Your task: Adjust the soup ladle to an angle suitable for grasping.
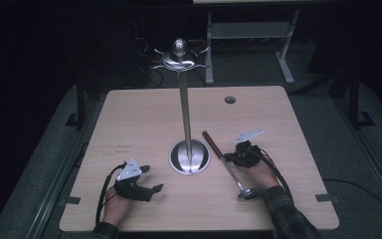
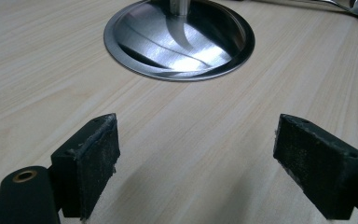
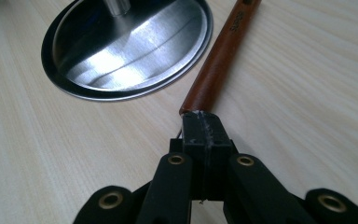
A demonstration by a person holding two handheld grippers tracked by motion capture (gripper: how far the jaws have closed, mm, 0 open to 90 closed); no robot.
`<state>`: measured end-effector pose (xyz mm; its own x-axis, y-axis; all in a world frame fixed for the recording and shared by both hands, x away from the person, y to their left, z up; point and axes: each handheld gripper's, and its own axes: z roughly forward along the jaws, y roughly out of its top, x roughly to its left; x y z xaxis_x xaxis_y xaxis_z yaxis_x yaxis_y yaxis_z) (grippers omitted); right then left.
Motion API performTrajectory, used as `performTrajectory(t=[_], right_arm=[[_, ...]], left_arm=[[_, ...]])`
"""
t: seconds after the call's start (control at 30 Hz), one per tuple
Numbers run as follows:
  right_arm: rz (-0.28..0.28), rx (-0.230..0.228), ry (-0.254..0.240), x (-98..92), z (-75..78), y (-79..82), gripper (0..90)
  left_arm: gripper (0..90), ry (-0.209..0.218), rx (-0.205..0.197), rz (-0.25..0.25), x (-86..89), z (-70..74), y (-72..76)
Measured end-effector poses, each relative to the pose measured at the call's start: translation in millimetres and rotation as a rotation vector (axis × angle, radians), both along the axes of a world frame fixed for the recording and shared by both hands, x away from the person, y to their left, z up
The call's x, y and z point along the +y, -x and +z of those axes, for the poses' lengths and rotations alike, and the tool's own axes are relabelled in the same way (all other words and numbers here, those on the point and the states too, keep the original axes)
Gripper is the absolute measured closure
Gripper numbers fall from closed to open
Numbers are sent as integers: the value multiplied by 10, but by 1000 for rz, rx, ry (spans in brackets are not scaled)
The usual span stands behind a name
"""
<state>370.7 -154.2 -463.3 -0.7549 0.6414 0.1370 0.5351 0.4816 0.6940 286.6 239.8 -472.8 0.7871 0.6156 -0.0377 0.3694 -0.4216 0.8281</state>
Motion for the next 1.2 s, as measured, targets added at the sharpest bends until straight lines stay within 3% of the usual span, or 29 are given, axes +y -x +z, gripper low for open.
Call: performTrajectory(t=[0.2, 0.3, 0.5, 0.73, 1.0, 1.2], right_arm=[[-15, 42, 14, -90, 130, 77, 897], [8, 66, 57, -99, 164, 143, 897], [45, 157, 105, -84, 278, 325, 898], [78, 235, 158, 10, 302, 429, 897], [81, 268, 233, 111, 246, 441, 897], [79, 289, 249, 103, 231, 438, 897]], left_arm=[[142, -2, -1, -1, 1, 0, 0], [142, -11, -4, -6, 5, 3, -2], [142, -8, -2, -3, 4, 2, -1], [142, -10, 0, -1, 2, 3, -1], [142, -9, 1, -2, 3, 2, -3], [142, -10, 1, -1, 3, 2, -3]])
